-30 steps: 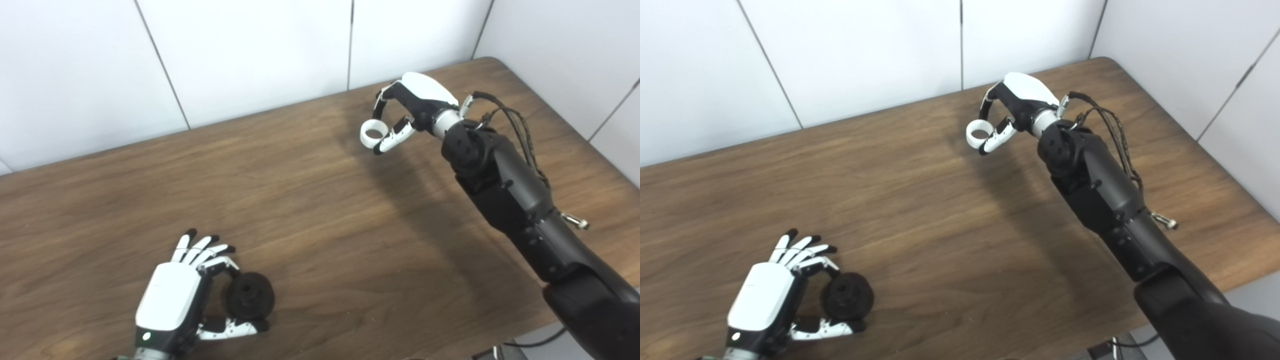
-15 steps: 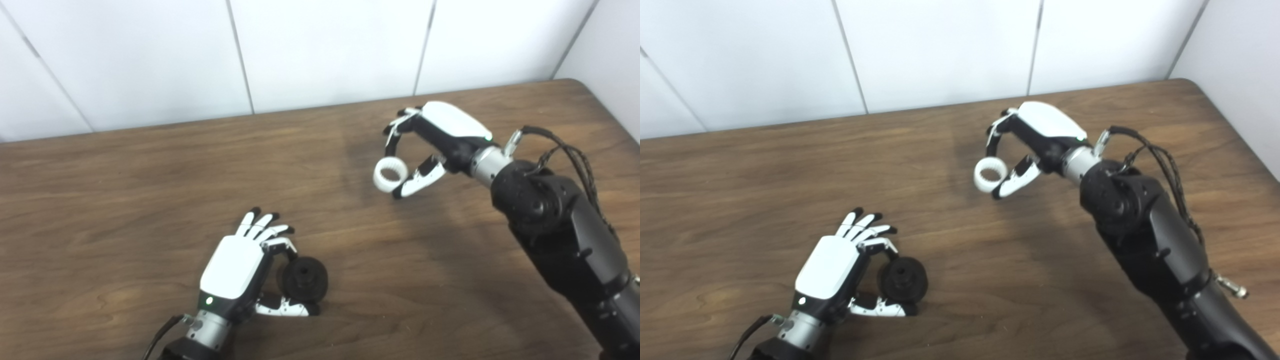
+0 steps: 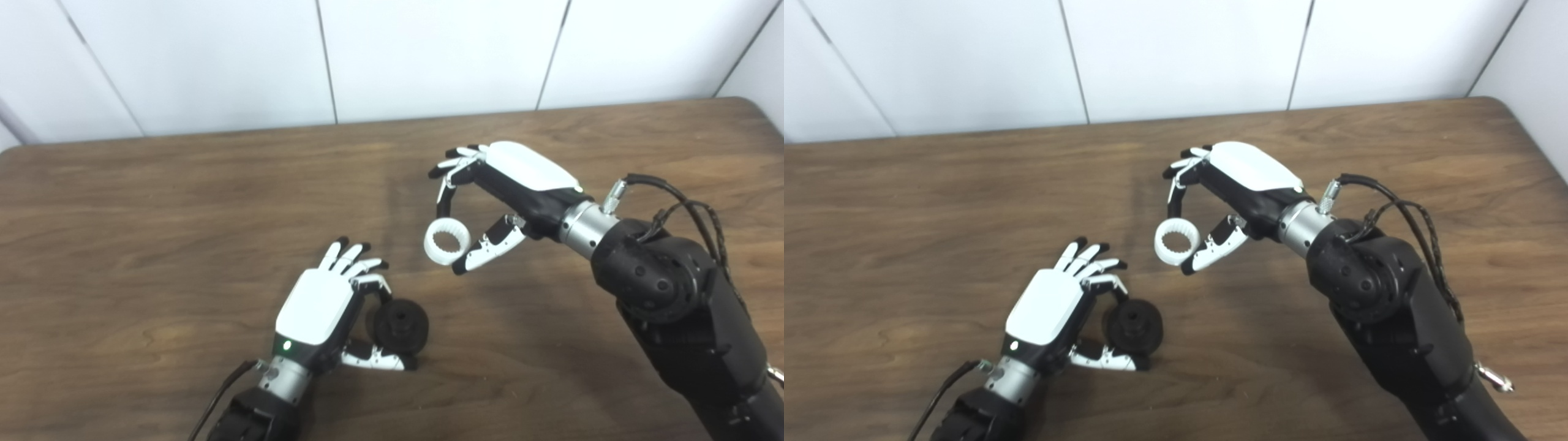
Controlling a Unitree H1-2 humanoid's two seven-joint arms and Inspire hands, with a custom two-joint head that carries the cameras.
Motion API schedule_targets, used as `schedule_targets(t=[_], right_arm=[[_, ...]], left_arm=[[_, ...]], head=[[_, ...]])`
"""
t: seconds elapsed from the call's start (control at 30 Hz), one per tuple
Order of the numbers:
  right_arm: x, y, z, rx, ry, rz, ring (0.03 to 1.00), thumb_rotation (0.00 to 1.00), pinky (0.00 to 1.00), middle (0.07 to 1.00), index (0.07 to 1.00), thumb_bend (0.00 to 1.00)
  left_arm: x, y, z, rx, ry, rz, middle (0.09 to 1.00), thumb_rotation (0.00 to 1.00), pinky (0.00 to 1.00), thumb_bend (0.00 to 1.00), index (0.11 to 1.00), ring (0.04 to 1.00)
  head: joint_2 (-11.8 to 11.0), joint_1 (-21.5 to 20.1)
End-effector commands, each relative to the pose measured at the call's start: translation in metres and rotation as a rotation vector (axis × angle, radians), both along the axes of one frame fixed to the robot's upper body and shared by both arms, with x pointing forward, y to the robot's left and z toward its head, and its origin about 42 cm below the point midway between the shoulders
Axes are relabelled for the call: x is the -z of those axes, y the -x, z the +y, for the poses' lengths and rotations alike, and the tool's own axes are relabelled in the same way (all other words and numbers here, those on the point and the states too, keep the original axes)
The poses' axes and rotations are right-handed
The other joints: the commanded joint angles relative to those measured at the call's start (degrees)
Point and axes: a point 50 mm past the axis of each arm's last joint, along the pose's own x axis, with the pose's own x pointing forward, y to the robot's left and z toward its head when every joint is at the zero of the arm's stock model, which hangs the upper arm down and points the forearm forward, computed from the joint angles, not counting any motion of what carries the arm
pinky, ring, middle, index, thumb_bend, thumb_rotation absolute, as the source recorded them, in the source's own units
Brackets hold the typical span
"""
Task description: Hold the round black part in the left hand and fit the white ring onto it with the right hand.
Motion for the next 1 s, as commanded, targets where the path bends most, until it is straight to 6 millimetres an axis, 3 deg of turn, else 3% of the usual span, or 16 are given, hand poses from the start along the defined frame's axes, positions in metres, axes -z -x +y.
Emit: schedule_targets(t=[0.0,0.47,0.97], right_arm=[[-0.012,0.006,0.004,-0.029,-0.01,-0.042,0.967,0.13,1.0,0.848,0.481,0.52],[-0.003,0.018,0.02,-0.09,-0.02,0.023,0.963,0.13,1.0,0.844,0.482,0.52],[0.011,0.026,0.031,-0.122,0.011,0.079,0.974,0.13,1.0,0.847,0.483,0.52]], left_arm=[[0.0,0.001,-0.006,0.023,-0.035,0.014,0.809,0.06,1.0,0.52,0.484,0.929],[-0.002,0.0,-0.007,0.014,-0.035,0.009,0.805,0.06,1.0,0.53,0.484,0.926],[-0.005,0.001,-0.007,0.01,-0.034,0.015,0.802,0.06,1.0,0.52,0.484,0.923]], head=[[0.2,0.0],[2.4,0.3],[3.0,0.1]])
